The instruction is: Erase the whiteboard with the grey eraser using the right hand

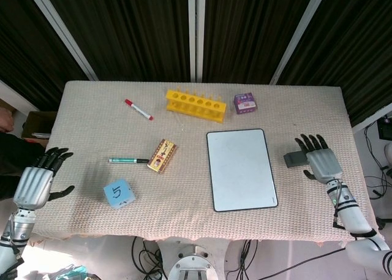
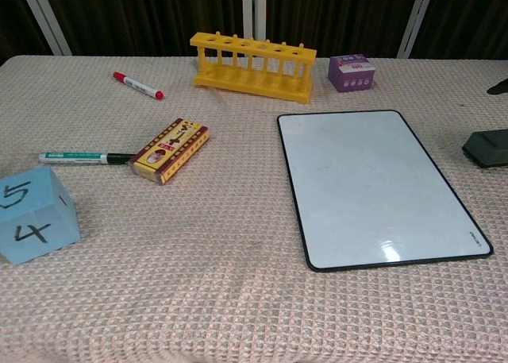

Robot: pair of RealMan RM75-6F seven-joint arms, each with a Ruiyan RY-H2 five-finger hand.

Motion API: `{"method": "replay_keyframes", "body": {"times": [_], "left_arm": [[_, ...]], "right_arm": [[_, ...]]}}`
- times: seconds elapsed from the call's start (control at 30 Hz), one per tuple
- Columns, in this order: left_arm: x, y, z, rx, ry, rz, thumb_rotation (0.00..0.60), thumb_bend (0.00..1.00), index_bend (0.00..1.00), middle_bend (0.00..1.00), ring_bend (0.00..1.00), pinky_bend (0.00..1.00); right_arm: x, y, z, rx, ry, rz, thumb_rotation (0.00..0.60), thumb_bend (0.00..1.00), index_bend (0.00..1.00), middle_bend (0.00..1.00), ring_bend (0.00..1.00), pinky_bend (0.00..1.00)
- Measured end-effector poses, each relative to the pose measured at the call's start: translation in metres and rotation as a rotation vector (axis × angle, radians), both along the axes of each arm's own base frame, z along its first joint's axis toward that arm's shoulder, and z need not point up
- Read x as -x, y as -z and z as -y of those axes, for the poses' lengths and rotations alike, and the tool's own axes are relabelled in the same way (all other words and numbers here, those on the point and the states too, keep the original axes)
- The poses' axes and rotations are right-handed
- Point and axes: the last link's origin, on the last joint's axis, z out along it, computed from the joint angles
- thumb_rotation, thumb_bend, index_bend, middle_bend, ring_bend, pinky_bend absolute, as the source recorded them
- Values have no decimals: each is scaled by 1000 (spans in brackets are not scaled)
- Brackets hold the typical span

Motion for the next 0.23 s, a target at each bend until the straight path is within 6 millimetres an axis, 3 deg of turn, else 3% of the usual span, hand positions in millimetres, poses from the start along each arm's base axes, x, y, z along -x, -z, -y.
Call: {"method": "replay_keyframes", "body": {"times": [0.03, 0.07, 0.1, 0.23], "left_arm": [[1, -2, 1, -13, -1, 2, 472, 64, 204, 167, 69, 218], [2, -4, 2, -26, -5, 4, 376, 84, 203, 156, 61, 209], [5, -7, 5, -41, -17, 8, 334, 89, 200, 147, 60, 209], [21, -17, 16, -62, -89, -32, 308, 89, 188, 137, 60, 209]], "right_arm": [[-1, -4, -4, 12, -11, 0, 600, 116, 0, 0, 0, 0], [-1, -11, -11, 34, -26, -1, 600, 115, 0, 0, 0, 0], [-1, -16, -17, 56, -37, 0, 600, 115, 0, 0, 0, 0], [4, -42, -51, 187, -63, 15, 600, 144, 0, 0, 0, 0]]}}
